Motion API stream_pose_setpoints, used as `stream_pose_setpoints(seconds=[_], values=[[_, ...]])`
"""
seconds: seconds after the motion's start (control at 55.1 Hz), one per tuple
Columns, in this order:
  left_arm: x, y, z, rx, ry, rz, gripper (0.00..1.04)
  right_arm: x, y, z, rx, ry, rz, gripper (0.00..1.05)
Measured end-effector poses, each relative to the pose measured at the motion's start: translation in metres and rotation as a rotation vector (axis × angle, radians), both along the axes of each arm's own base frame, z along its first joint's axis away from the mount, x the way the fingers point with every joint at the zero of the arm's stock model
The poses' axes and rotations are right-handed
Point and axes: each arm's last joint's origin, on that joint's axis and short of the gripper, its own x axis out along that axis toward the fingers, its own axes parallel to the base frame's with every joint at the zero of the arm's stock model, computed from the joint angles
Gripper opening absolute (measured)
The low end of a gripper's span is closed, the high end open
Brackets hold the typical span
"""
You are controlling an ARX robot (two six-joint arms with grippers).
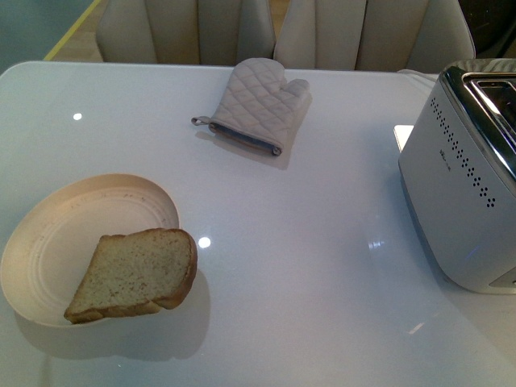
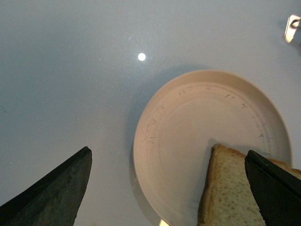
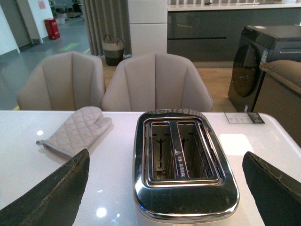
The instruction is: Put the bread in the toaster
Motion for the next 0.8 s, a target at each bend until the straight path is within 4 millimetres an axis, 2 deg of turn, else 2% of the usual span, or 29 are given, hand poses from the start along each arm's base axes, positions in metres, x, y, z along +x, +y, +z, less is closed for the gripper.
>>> stream_pose_setpoints(seconds=[0.091, 0.236, 0.363, 0.526, 0.708, 0.78, 0.798], values=[[0.015, 0.011, -0.038, 0.009, 0.09, 0.004, 0.97, 0.0, 0.0, 0.0, 0.0, 0.0, 0.0, 0.96], [0.026, 0.017, -0.079, 0.017, 0.179, -0.021, 0.97, 0.0, 0.0, 0.0, 0.0, 0.0, 0.0, 0.96], [0.031, 0.012, -0.099, 0.018, 0.215, -0.054, 0.97, 0.0, 0.0, 0.0, 0.0, 0.0, 0.0, 0.96], [0.037, 0.007, -0.113, 0.016, 0.245, -0.075, 0.96, 0.0, 0.0, 0.0, 0.0, 0.0, 0.0, 0.96], [0.04, 0.002, -0.123, 0.018, 0.268, -0.083, 0.66, 0.0, 0.0, 0.0, 0.0, 0.0, 0.0, 0.96], [0.041, -0.001, -0.124, 0.015, 0.269, -0.085, 0.58, 0.0, 0.0, 0.0, 0.0, 0.0, 0.0, 0.96], [0.041, -0.002, -0.125, 0.012, 0.27, -0.086, 0.52, 0.0, 0.0, 0.0, 0.0, 0.0, 0.0, 0.96]])
